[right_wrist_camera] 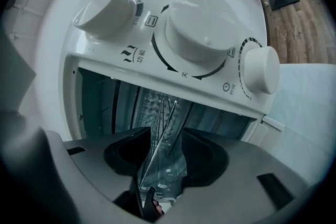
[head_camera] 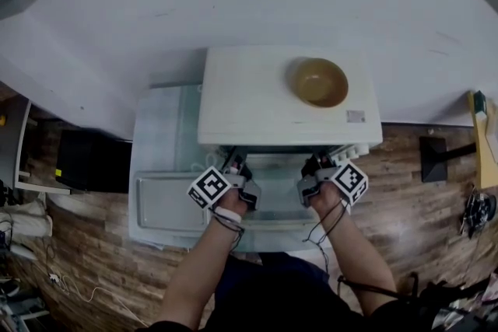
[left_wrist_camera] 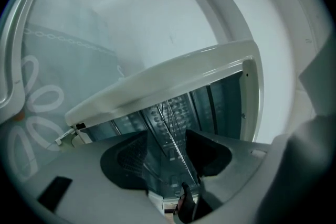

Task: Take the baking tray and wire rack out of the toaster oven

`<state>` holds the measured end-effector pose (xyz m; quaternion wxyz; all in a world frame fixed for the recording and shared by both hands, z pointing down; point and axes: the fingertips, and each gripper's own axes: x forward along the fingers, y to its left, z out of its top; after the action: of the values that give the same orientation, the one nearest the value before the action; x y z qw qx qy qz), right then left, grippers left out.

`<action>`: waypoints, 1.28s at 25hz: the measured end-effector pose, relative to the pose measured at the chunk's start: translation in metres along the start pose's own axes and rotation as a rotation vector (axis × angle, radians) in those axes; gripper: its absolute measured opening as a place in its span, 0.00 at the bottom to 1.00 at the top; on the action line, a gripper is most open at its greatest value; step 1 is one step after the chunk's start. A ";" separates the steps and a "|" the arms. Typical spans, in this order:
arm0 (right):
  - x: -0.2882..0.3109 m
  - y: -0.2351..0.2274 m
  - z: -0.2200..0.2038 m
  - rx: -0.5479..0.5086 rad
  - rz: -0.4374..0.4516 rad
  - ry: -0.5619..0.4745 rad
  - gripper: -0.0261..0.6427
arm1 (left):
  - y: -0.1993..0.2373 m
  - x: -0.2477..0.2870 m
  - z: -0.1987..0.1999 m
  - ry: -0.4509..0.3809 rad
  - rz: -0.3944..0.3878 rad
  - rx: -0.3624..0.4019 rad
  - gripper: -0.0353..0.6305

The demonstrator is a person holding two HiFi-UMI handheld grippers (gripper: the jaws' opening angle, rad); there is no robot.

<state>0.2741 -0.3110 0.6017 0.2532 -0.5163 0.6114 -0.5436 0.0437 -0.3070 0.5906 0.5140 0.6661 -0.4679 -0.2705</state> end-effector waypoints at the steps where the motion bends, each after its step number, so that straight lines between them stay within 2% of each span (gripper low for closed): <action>1: 0.002 0.000 0.001 0.002 0.001 -0.001 0.33 | 0.001 0.003 0.003 -0.006 0.004 -0.004 0.39; 5: 0.009 -0.003 0.005 0.011 -0.011 -0.010 0.30 | 0.006 0.018 0.006 -0.014 0.031 -0.012 0.38; 9: 0.011 0.001 0.005 0.021 0.041 -0.009 0.12 | -0.002 0.020 0.004 -0.019 0.007 0.009 0.15; 10: 0.010 0.002 0.005 0.024 0.050 -0.011 0.10 | -0.004 0.019 0.003 -0.019 -0.004 0.011 0.14; 15: -0.003 0.000 -0.001 0.037 0.065 -0.018 0.10 | -0.002 0.005 -0.005 -0.002 -0.010 -0.011 0.13; 19: -0.017 -0.001 -0.007 0.046 0.057 -0.017 0.10 | 0.001 -0.012 -0.012 0.025 0.021 -0.035 0.13; 22: -0.031 -0.004 -0.012 0.042 0.040 -0.017 0.11 | -0.005 -0.022 -0.018 0.044 -0.020 -0.023 0.12; 27: -0.048 -0.011 -0.016 0.049 0.033 -0.036 0.24 | -0.001 -0.046 -0.033 0.067 0.001 -0.041 0.12; 30: -0.053 -0.012 -0.018 0.050 0.021 -0.034 0.23 | -0.005 -0.052 -0.035 0.067 -0.019 -0.040 0.12; 32: -0.055 -0.011 -0.020 0.058 0.024 -0.035 0.22 | -0.004 -0.058 -0.036 0.069 -0.006 -0.042 0.12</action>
<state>0.2791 -0.2517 0.6036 0.2852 -0.5109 0.5970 -0.5489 0.0514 -0.2386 0.5921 0.5430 0.6653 -0.4423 -0.2589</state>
